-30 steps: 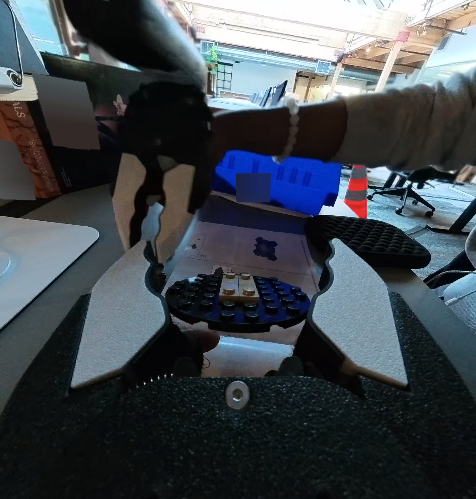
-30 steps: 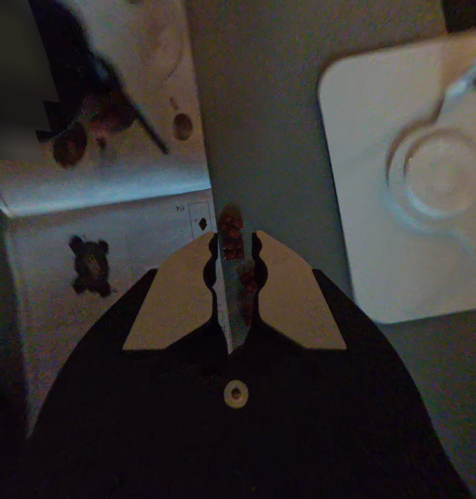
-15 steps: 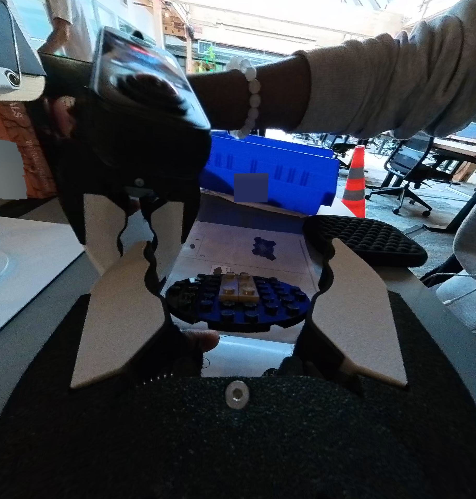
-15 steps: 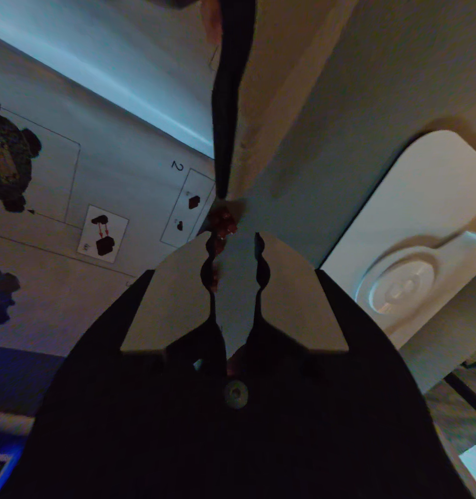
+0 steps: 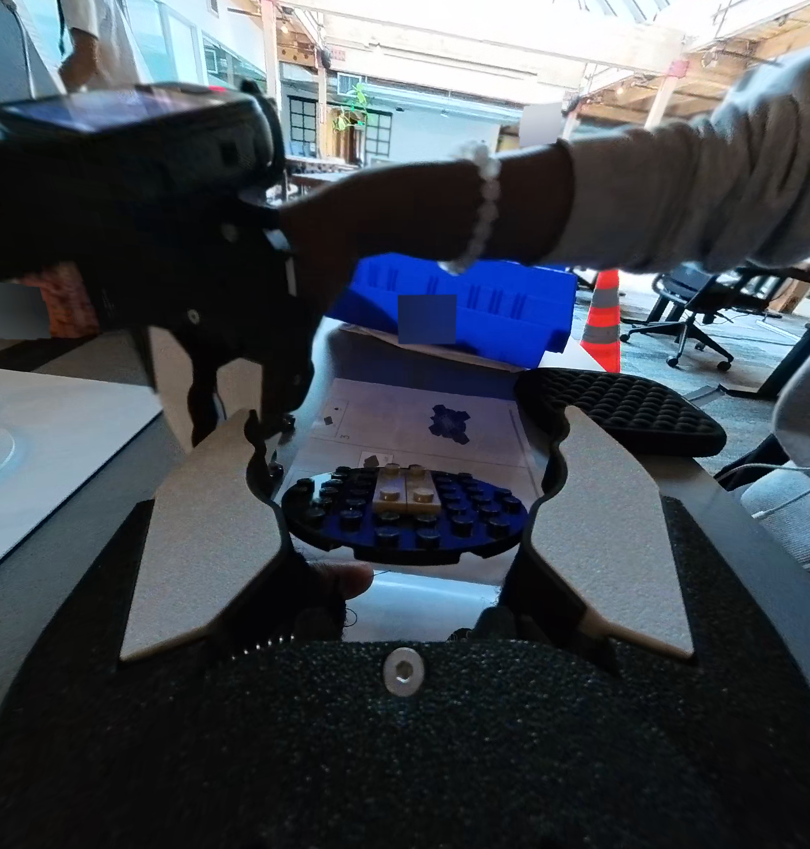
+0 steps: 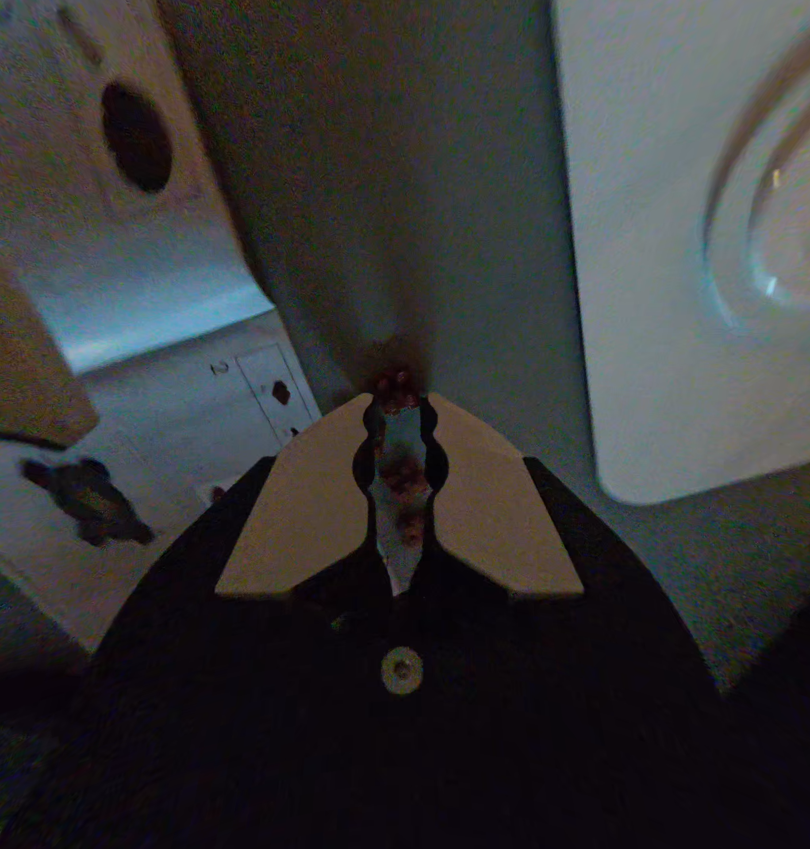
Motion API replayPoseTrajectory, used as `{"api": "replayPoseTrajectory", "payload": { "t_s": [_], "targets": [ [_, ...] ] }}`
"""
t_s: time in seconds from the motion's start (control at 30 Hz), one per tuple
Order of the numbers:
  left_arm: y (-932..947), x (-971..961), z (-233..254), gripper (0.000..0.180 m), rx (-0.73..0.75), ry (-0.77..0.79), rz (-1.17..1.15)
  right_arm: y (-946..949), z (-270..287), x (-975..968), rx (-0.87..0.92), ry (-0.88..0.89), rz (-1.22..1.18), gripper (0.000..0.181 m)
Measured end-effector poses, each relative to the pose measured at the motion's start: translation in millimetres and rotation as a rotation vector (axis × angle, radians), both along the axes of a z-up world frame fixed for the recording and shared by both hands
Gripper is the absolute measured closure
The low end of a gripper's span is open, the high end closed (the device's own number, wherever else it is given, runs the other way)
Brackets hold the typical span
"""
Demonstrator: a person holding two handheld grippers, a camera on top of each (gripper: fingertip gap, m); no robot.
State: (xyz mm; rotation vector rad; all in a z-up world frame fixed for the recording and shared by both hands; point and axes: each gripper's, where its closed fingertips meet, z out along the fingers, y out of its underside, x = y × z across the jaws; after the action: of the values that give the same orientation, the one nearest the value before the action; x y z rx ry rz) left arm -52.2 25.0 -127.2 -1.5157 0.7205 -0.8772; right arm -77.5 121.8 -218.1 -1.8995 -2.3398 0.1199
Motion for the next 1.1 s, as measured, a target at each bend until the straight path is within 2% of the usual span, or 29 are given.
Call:
{"api": "replayPoseTrajectory", "payload": {
  "t_s": [0.1,0.27,0.4,0.57,0.63,0.73,0.8,0.9,1.0,1.1],
  "targets": [
    [-0.5,0.6,-1.0,0.064,-0.002,0.009,-0.002,-2.8,-1.1,7.6,-0.034,0.005,-0.291,0.165],
    [-0.2,0.4,-0.7,0.064,0.006,0.013,0.005,-3.0,3.6,8.8,0.025,0.052,-0.438,0.149],
    [-2.2,1.4,-1.9,0.064,0.006,0.025,0.003,2.3,33.6,12.3,0.095,0.25,-0.518,0.152],
    [-0.1,1.2,-2.1,0.064,0.005,0.027,0.003,-16.1,72.8,30.3,0.138,0.686,-0.518,0.149],
    [-1.8,1.7,-3.6,0.064,0.007,0.039,0.003,-24.2,73.9,36.8,0.155,0.819,-0.478,0.139],
    [0.3,2.5,-1.0,0.064,0.017,0.023,0.02,-12.9,62.5,53.1,0.257,0.879,-0.545,0.123],
    [7.7,-3.6,13.0,0.064,0.041,-0.006,0.081,-4.6,70.0,60.0,0.345,0.873,-0.586,0.111],
    [17.1,-22.2,61.4,0.065,0.115,-0.037,0.333,4.9,119.0,70.5,0.515,0.961,-0.64,0.11],
    [11.5,-30.8,97.6,0.065,0.175,0.114,0.56,3.5,162.3,81.0,0.584,1.002,-0.658,0.11],
    [0.4,-31.5,121.7,0.065,0.204,0.115,0.681,-2.3,192.1,92.6,0.64,1.007,-0.673,0.107]
  ]
}}
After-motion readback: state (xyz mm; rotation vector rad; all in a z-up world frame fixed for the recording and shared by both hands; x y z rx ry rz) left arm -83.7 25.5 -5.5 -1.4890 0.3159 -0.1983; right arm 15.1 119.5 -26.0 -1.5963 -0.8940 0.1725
